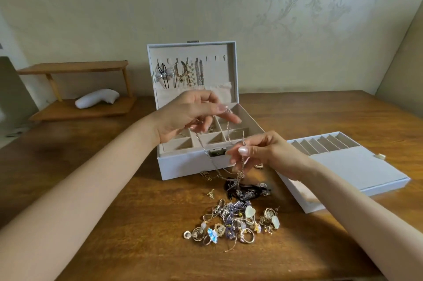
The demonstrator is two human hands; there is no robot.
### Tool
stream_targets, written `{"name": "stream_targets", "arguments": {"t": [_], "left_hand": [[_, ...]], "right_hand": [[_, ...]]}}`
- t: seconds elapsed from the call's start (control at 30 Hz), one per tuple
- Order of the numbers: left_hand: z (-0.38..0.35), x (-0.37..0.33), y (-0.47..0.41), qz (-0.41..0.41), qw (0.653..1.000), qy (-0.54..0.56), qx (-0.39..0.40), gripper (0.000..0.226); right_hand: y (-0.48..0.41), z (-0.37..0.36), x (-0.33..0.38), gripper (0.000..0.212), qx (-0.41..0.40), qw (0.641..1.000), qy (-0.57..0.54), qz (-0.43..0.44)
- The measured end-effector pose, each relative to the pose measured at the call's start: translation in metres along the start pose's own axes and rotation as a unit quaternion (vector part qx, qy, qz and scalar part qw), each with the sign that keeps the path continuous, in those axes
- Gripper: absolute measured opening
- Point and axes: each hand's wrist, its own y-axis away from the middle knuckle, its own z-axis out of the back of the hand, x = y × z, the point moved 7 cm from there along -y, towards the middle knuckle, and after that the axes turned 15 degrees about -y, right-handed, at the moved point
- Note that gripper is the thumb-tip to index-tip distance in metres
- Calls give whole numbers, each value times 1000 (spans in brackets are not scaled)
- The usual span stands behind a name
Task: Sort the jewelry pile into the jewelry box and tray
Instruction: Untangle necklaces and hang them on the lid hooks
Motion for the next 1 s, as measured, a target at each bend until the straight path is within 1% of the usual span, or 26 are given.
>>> {"name": "stream_targets", "arguments": {"t": [0.1,0.2,0.27,0.37,0.43,0.47,0.53,0.6,0.7,0.77,0.8,0.83,0.9,0.93,1.0], "left_hand": [[-9,19,3,60,994,-83,-27,12],[-17,32,3,96,991,-88,-38,7],[-23,36,3,103,990,-94,-13,16],[-39,36,4,95,988,-107,61,26],[-45,36,4,89,986,-124,73,34],[-46,36,4,85,987,-121,69,32],[-46,38,3,85,991,-83,61,24],[-45,39,2,82,995,-28,51,22],[-43,38,2,73,996,48,33,17],[-41,35,3,63,995,77,21,12],[-40,33,4,61,995,84,13,12],[-38,33,4,59,994,88,5,14],[-37,32,5,53,994,92,-8,16],[-36,31,6,50,994,93,-13,16],[-35,31,7,41,995,90,-24,15]], "right_hand": [[-5,-1,17,22,-22,999,-24,33],[-12,1,35,23,-53,996,-34,64],[-16,3,44,21,-69,994,-45,76],[-21,3,52,23,-79,993,-43,81],[-25,2,54,25,-87,992,-43,84],[-26,2,55,26,-94,991,-42,87],[-27,3,54,27,-111,989,-30,88],[-28,6,51,27,-130,988,5,77],[-27,12,42,26,-147,984,93,41],[-23,16,37,23,-153,974,168,18],[-20,18,38,21,-167,965,202,24],[-15,20,42,21,-191,955,219,50],[-1,20,52,26,-226,949,180,127],[5,17,55,31,-220,953,150,147],[9,4,55,36,-178,964,142,138]]}}
